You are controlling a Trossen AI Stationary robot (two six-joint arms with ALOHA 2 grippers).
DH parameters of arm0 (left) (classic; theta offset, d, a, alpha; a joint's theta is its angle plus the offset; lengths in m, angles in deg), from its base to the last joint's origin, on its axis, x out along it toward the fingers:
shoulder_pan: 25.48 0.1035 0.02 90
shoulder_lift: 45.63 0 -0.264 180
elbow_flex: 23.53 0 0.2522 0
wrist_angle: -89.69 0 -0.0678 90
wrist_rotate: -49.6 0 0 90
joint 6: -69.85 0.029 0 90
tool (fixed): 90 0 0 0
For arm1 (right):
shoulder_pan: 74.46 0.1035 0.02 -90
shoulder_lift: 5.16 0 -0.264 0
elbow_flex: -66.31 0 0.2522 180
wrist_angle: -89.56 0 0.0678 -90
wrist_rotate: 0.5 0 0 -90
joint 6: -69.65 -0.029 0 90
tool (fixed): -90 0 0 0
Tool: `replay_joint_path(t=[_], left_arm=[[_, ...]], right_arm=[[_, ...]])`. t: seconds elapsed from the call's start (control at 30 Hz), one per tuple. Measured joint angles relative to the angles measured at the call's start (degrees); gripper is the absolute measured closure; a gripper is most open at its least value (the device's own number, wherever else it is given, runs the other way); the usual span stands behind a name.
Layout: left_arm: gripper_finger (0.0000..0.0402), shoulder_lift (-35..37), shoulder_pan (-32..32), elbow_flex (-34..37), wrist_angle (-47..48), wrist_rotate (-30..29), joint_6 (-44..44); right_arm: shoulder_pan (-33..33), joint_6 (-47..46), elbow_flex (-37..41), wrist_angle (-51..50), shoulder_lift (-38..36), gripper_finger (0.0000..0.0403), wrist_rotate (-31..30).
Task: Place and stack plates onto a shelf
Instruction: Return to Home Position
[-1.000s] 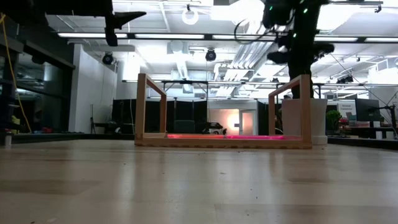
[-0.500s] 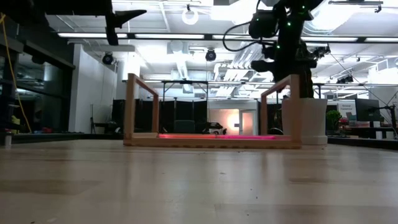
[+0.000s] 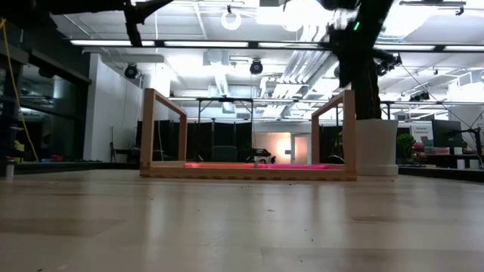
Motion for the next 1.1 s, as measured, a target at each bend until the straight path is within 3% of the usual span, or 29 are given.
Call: replay_joint_path(t=[0.1,0.23,0.33,0.5,0.63,0.77,0.97,1.1], left_arm=[[0.0245,0.7,0.7,0.0,-0.1,1.8,0.8],[0.0249,0.3,0.9,0.0,0.0,5.7,4.4],[0.0278,-0.1,-0.4,0.0,0.6,9.0,7.5],[0.0383,-0.2,-5.8,-4.9,12.7,9.1,14.5],[0.0392,1.6,-8.8,-9.0,16.2,9.8,21.1],[0.0400,5.4,-8.9,-8.8,16.6,12.1,24.3],[0.0401,11.9,-8.8,-2.5,18.4,13.4,24.4],[0.0401,16.2,-8.8,4.4,15.2,14.0,22.3]], right_arm=[[4.9,7.0,0.0,0.8,-6.6,0.0403,7.1],[13.0,8.3,0.0,4.3,-14.0,0.0403,14.1],[19.4,7.5,0.0,7.0,-17.4,0.0403,13.4],[26.6,7.0,0.0,10.9,-19.2,0.0403,7.9],[28.8,9.5,0.0,13.4,-18.7,0.0403,7.2],[29.5,9.6,0.0,14.2,-17.8,0.0403,7.6],[29.5,8.8,0.0,13.5,-17.0,0.0403,12.5],[29.5,4.7,0.0,13.5,-17.0,0.0403,12.7]])
